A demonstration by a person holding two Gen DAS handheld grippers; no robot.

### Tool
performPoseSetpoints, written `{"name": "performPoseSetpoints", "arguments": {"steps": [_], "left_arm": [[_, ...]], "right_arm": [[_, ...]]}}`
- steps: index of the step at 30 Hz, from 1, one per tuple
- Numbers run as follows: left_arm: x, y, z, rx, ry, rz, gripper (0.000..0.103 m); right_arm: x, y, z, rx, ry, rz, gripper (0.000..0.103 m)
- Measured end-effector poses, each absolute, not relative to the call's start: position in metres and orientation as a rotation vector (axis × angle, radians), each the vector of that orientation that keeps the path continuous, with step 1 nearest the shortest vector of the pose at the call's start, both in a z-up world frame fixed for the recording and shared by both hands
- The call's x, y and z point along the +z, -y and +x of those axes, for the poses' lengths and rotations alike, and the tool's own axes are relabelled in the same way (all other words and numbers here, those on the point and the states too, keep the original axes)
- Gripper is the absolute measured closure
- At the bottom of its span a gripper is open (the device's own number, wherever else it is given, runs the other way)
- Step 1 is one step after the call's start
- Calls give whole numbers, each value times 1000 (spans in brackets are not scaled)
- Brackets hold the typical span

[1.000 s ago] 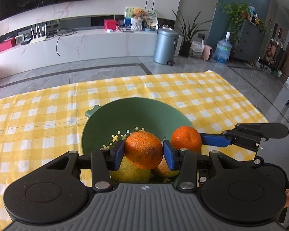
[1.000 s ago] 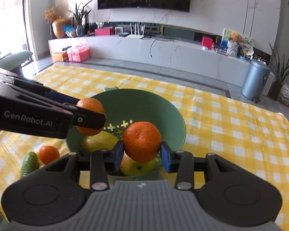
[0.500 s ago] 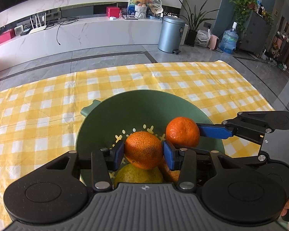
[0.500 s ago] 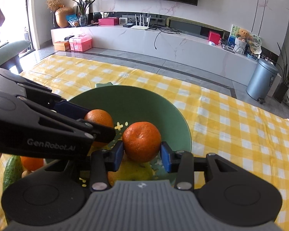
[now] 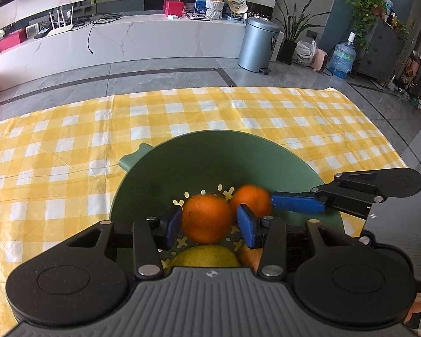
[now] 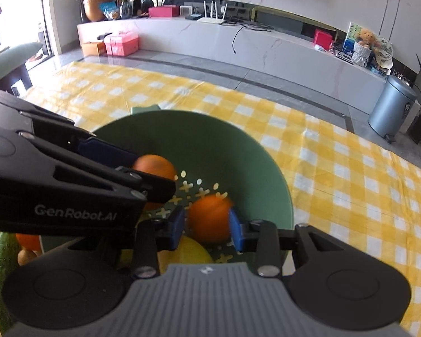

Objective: Organize fruits
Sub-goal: 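Carry both oranges into the green colander and open both tools, then withdraw both open tools from the colander toward the remaining produce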

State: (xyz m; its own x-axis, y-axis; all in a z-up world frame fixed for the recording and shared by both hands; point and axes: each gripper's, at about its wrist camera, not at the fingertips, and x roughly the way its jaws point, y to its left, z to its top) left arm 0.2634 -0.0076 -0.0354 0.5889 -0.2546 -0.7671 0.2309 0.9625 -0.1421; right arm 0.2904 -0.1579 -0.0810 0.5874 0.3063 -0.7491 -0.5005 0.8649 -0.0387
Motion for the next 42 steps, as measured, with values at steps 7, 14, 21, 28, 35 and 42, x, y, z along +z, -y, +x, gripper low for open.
{"name": "performPoseSetpoints", "arguments": {"steps": [7,14,21,28,35,42], "left_arm": [[-40,9,265,-277,-907,-34,48],[-32,12,258,-276,-859,-35,33],[-16,15,242,-287,-820,-19,33],[7,5,223,-279,-777,-11,33],[21,-9,192,-280,-755,-33,33],[21,-6,151,-313,-745,-8,33]], "right_arm": [[-83,157,287,470,-823,-263,70],[-76,160,280,449,-804,-275,58],[-66,165,269,401,-773,-313,48],[-51,174,253,385,-750,-273,43],[-40,182,217,374,-697,-216,42],[-36,193,160,352,-635,-109,38]]}}
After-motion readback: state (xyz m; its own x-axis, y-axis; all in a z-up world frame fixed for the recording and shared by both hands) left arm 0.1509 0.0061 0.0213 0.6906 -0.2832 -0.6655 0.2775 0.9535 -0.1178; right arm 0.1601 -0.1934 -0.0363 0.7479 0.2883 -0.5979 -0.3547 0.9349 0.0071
